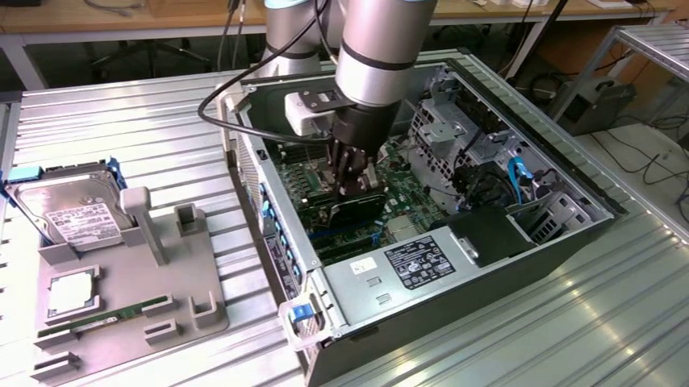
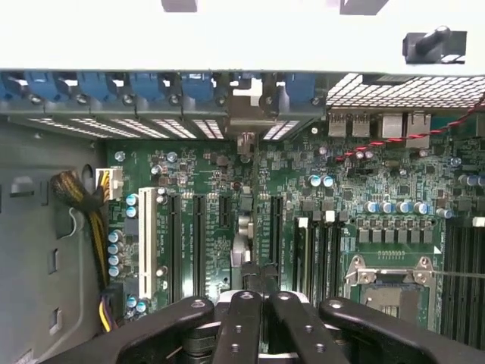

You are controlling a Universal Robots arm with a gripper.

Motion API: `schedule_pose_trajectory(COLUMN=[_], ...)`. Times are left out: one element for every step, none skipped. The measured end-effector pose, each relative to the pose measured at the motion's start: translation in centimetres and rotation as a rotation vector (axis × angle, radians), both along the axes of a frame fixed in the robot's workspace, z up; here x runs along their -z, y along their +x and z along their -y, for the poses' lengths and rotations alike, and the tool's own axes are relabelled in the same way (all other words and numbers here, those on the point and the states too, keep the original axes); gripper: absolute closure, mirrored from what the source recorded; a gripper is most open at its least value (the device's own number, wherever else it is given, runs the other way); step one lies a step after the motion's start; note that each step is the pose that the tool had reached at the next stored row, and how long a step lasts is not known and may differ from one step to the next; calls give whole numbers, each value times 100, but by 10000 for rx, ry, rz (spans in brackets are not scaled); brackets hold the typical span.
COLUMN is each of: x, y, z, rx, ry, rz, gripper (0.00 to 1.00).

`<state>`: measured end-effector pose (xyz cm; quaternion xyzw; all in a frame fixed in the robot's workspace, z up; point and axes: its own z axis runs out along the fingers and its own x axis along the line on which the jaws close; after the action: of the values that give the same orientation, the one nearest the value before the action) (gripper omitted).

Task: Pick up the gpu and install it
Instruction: 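Insert the gpu into the slot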

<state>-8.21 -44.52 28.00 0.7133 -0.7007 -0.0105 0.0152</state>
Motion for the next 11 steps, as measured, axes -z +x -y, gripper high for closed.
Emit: schedule_pose_trajectory(x=[25, 42, 44, 45, 46, 48, 51, 54, 56, 59, 66], y=[-10, -15, -16, -16, -16, -16, -16, -16, -16, -17, -19], z=[-3, -3, -3, -3, -3, -3, -3, -3, -3, -3, -3], rx=[-18, -37, -50, -57, -66, -78, -88, -99, -109, -118, -126], ry=[0, -2, -13, -14, -16, -15, -13, -14, -15, -15, -14], rz=[2, 2, 0, -1, -1, -1, 1, 1, 1, 0, 1], gripper=[89, 89, 89, 89, 89, 89, 89, 89, 89, 89, 89])
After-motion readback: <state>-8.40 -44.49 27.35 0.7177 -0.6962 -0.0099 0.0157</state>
